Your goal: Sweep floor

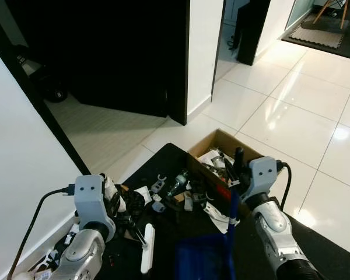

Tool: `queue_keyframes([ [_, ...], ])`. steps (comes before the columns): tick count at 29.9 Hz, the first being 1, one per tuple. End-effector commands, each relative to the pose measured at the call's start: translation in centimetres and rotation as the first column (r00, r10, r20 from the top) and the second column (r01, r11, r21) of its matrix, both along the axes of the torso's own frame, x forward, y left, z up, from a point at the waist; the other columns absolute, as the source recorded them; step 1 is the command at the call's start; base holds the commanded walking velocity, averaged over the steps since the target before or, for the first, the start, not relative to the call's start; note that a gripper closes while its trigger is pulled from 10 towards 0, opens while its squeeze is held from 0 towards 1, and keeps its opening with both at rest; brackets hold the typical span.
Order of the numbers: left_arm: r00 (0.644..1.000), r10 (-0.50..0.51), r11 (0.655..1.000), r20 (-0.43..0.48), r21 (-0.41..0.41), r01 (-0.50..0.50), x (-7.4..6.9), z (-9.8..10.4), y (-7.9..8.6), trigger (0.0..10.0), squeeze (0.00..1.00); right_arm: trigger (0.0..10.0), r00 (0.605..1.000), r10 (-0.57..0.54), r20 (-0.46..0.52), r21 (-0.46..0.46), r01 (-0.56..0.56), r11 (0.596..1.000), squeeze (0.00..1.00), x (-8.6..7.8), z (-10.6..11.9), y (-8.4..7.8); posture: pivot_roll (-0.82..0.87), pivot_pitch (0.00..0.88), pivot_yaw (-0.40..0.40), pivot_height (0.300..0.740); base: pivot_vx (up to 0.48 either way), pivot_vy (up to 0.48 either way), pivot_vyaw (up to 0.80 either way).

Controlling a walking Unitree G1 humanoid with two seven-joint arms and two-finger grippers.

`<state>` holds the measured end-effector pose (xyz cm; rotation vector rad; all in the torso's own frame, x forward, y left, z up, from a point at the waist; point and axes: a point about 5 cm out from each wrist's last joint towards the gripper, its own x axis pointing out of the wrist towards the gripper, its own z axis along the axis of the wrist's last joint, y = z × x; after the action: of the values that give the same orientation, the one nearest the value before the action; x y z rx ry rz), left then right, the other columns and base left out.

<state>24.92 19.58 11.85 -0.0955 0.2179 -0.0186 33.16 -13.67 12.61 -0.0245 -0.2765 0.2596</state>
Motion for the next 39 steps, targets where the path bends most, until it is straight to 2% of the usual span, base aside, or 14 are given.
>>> queue_keyframes([
  [1,0.999,-0.008,1.0,0.045,0.011,0.008,-0.01,0.74,-0.36,10.0,0.0,10.0,1.0,-0.011,0.003,0.029,0.011,1.0,0.0,0.13,0.32,-0.08,0.12,0.181,0.023,0.74,0.0,0.0,0.0],
  [37,0.999,0.007,1.0,0.05,0.016,-0.008,-0.05,0.55,-0.37,10.0,0.0,10.0,1.0,-0.007,-0.015,0.034,0.008,0.999,0.0,0.09,0.1,0.06,0.13,0.178,0.022,0.74,0.0,0.0,0.0],
  [39,0.999,0.005,1.0,0.05,0.02,-0.006,-0.07,0.53,-0.37,10.0,0.0,10.0,1.0,-0.005,-0.015,0.033,0.005,0.999,0.0,0.11,0.08,0.08,0.13,0.176,0.021,0.74,-0.401,0.0,0.0],
])
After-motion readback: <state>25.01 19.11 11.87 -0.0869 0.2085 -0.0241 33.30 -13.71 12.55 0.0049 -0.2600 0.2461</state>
